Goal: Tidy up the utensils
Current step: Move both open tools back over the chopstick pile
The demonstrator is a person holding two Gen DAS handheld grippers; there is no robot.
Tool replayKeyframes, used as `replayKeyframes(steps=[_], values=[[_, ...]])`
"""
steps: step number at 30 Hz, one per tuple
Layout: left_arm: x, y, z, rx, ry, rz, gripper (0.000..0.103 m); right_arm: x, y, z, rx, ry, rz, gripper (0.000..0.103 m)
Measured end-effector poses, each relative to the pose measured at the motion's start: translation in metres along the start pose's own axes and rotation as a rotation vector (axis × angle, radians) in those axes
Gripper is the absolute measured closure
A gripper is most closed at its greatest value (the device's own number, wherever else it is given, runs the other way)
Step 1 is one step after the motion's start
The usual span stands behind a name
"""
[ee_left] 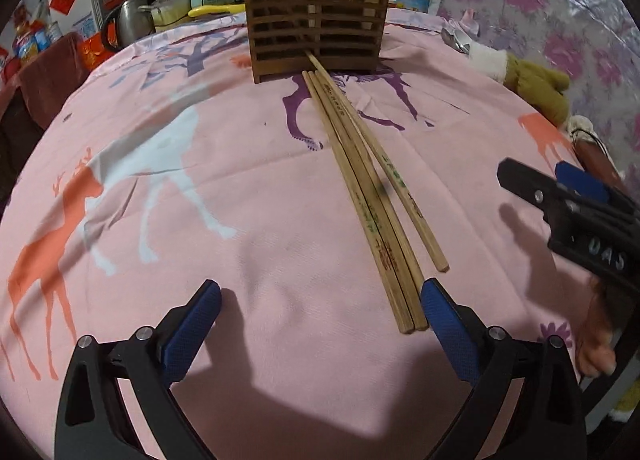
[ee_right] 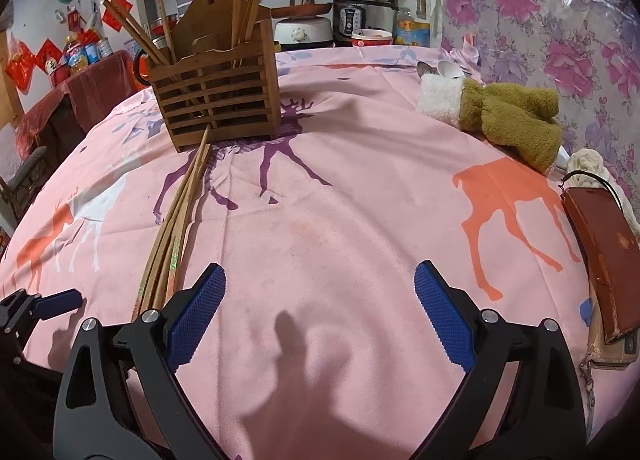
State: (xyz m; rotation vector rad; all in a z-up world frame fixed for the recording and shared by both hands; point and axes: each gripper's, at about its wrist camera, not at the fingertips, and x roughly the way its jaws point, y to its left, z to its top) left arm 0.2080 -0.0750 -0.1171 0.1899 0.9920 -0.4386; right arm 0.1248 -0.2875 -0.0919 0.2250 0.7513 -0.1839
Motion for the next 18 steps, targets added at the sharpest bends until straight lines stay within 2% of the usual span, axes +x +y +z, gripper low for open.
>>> replayKeyframes(steps=[5, 8, 12, 15, 18], values=[[0.001, 0.031, 0.007, -0.106, 0.015, 0.06, 0.004, -0.001, 0.001, 0.0, -0.007, -0.003, 0.007, 0.011], [-0.007, 0.05, 0.007, -0.161, -0.01, 0.153, 0.006, -0.001, 0.001, 0.0, -0.007, -0.006, 0.005, 0.011], [-0.013, 0.064, 0.003, -0.186, -0.029, 0.166, 0.006, -0.002, 0.004, 0.0, -0.018, -0.011, 0.007, 0.011], [-0.018, 0.06, 0.0, -0.18, -0.044, 0.111, 0.006, -0.003, 0.005, 0.0, -0.029, -0.016, 0.011, 0.011], [-0.022, 0.044, -0.001, -0.117, -0.071, 0.077, 0.006, -0.003, 0.006, -0.001, -0.04, -0.02, 0.015, 0.011]])
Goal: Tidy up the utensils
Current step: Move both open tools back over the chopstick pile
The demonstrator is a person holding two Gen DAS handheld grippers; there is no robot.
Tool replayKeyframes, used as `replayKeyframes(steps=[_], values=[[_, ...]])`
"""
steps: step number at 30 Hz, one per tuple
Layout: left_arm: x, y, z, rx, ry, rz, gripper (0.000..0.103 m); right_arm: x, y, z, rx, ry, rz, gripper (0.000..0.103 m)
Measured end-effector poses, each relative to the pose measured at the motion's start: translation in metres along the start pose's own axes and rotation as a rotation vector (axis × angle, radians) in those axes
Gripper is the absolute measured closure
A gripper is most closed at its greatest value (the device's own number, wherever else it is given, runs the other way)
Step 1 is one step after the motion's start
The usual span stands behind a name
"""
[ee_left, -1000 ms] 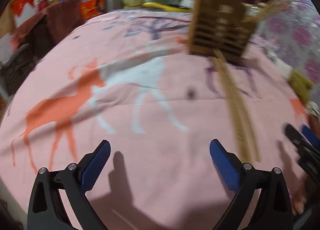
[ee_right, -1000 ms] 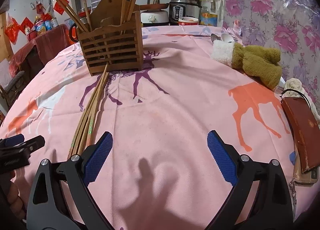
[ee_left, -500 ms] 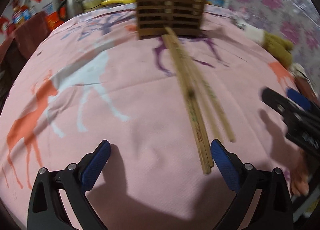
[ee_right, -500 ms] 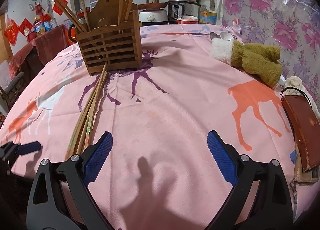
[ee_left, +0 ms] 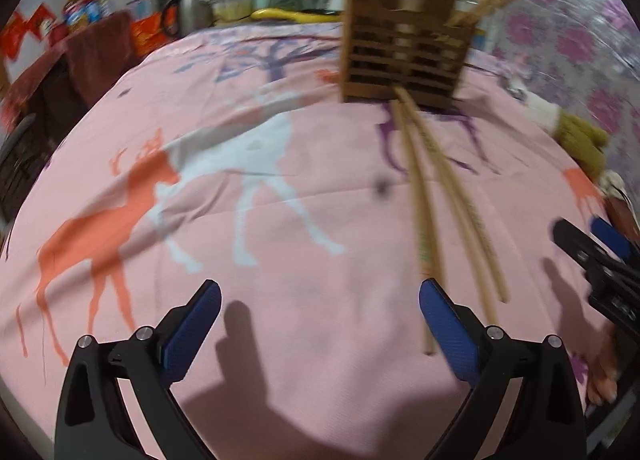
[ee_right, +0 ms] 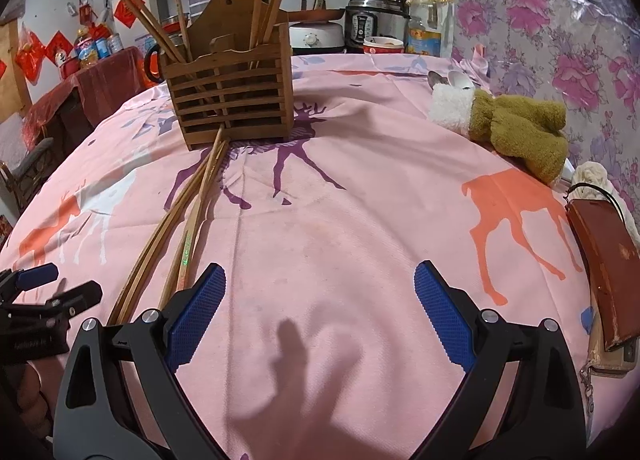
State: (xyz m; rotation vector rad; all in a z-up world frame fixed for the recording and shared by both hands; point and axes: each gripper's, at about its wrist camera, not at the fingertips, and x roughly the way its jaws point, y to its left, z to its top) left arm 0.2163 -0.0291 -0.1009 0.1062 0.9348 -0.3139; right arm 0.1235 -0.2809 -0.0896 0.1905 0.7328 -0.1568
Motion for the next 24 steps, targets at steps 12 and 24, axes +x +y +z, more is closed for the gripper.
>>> replayKeyframes(steps=[12, 24], values=[[0.011, 0.0, -0.002, 0.012, 0.034, -0.001, 0.019, 0.0, -0.001, 0.0, 0.01, 0.0, 0.003, 0.011], [0.001, -0.001, -0.007, 0.024, 0.004, -0.038, 0.019, -0.008, 0.033, -0.011, -0.2, 0.003, 0.117, 0.012]])
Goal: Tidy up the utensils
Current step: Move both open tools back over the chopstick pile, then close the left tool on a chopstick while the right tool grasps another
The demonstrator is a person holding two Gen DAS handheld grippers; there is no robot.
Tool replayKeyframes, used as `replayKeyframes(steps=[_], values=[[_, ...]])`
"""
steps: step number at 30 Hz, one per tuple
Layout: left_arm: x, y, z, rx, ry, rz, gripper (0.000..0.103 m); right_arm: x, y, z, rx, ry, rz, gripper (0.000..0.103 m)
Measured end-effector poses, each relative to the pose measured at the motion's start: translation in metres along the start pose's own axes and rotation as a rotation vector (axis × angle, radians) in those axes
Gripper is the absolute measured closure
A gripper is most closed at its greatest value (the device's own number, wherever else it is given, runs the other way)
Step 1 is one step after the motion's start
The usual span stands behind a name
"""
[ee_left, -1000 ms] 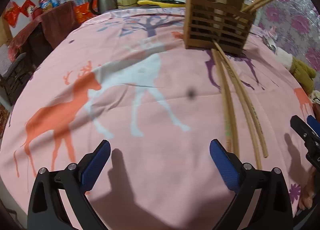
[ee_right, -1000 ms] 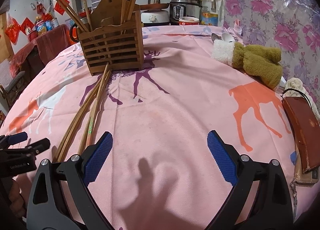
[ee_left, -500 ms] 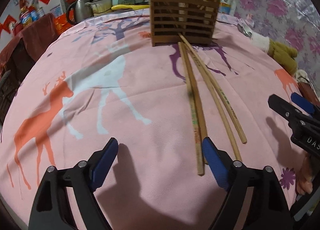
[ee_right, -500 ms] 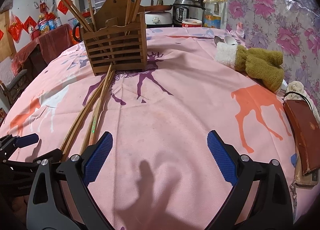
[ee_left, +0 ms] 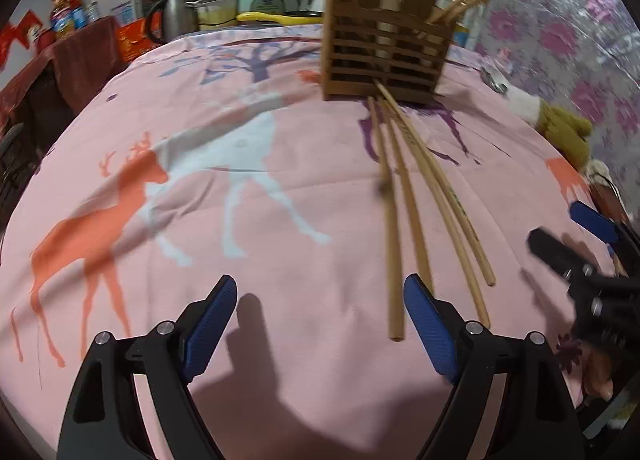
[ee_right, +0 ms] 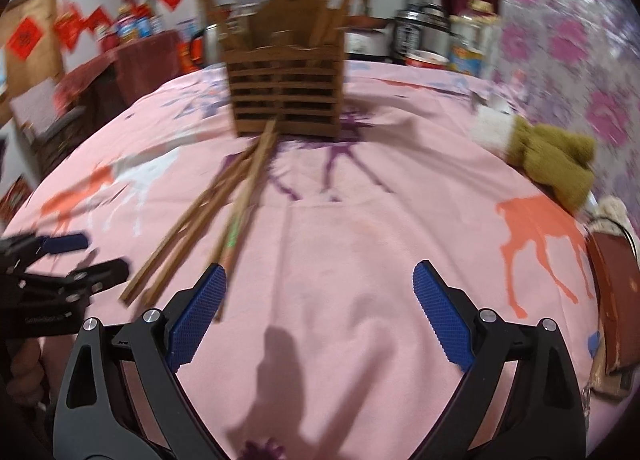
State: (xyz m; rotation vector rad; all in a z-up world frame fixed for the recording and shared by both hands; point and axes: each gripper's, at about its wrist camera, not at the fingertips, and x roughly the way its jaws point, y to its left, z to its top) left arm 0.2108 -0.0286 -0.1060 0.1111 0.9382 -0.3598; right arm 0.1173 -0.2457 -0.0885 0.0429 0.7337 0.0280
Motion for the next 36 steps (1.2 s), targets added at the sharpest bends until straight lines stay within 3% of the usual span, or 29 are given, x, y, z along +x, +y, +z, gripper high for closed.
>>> replayKeyframes(steps=[5, 10, 11, 13, 16, 20, 21, 26, 28, 29, 36], values=[[0.01, -0.009, -0.004, 0.058, 0.032, 0.04, 0.018, 0.015, 0.023, -0.003, -0.137, 0.085, -0.011, 0.024], [0.011, 0.006, -0.003, 0.003, 0.032, 0.066, 0.012, 0.025, -0.017, 0.005, 0.027, 0.115, -0.132, 0.042], [0.011, 0.007, -0.003, 0.0, 0.03, 0.067, 0.012, 0.024, -0.028, 0.006, 0.073, 0.113, -0.116, 0.048], [0.009, 0.009, -0.003, -0.002, 0.025, 0.058, 0.012, 0.018, -0.036, 0.006, 0.107, 0.087, -0.073, 0.048], [0.006, 0.004, -0.004, 0.019, 0.007, 0.037, 0.016, 0.008, -0.021, 0.003, 0.043, 0.044, -0.012, 0.048], [0.008, -0.008, -0.003, 0.067, 0.002, 0.035, 0.035, 0.004, 0.011, 0.0, -0.093, 0.013, 0.038, 0.055], [0.008, -0.011, -0.003, 0.076, 0.003, 0.026, 0.043, 0.004, 0.013, 0.0, -0.099, 0.012, 0.046, 0.056], [0.009, -0.025, -0.002, 0.11, 0.0, -0.015, 0.06, 0.005, 0.005, 0.002, -0.057, 0.031, 0.068, 0.06], [0.009, -0.027, -0.003, 0.104, -0.006, -0.045, 0.079, 0.006, 0.006, 0.002, -0.059, 0.033, 0.075, 0.06], [0.009, -0.027, -0.003, 0.093, -0.005, -0.068, 0.097, 0.005, 0.009, 0.002, -0.065, 0.034, 0.083, 0.06], [-0.001, -0.014, -0.002, 0.025, -0.029, -0.082, 0.097, 0.006, 0.026, 0.004, -0.074, 0.048, 0.153, 0.06]])
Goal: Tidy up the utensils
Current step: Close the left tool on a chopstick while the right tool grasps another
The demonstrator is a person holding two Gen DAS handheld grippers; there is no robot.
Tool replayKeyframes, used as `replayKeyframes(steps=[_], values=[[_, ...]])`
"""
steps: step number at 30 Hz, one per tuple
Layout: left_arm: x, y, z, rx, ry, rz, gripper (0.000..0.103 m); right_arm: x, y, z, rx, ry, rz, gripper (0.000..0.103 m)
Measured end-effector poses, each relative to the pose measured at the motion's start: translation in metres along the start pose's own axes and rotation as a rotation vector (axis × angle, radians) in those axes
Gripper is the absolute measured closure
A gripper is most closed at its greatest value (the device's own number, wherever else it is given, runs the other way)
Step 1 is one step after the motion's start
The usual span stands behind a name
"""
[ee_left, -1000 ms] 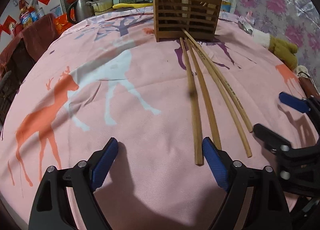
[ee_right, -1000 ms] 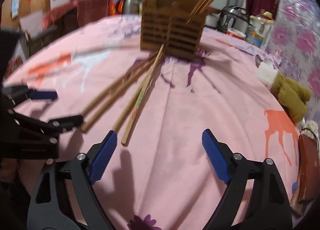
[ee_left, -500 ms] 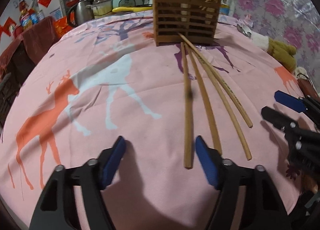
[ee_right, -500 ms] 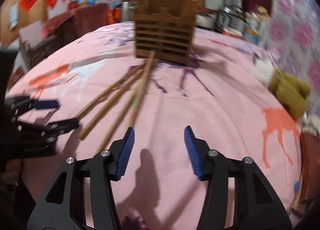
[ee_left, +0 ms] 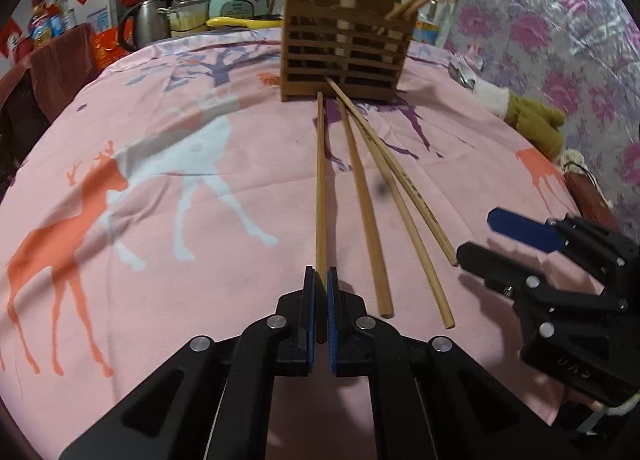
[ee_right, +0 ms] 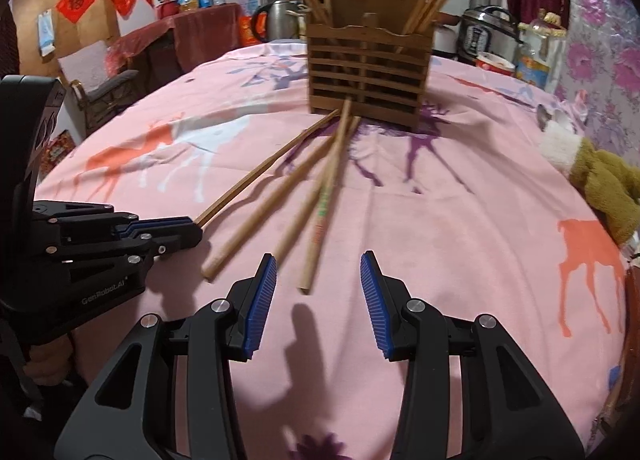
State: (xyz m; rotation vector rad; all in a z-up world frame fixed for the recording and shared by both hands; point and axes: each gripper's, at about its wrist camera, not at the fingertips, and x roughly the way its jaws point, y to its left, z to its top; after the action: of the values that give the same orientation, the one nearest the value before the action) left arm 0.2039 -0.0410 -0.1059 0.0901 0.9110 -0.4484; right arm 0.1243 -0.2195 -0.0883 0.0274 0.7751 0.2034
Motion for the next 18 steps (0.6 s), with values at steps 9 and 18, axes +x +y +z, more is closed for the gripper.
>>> replayKeyframes(steps=[9, 18], values=[[-0.006, 0.014, 0.001, -0.035, -0.013, 0.015, 0.097, 0.021, -0.006, 0.0, 0.046, 0.101, 0.018, 0.079], [0.0, 0.012, -0.008, -0.041, 0.008, 0.01, 0.097, 0.024, 0.003, -0.001, 0.002, 0.103, 0.002, 0.091]])
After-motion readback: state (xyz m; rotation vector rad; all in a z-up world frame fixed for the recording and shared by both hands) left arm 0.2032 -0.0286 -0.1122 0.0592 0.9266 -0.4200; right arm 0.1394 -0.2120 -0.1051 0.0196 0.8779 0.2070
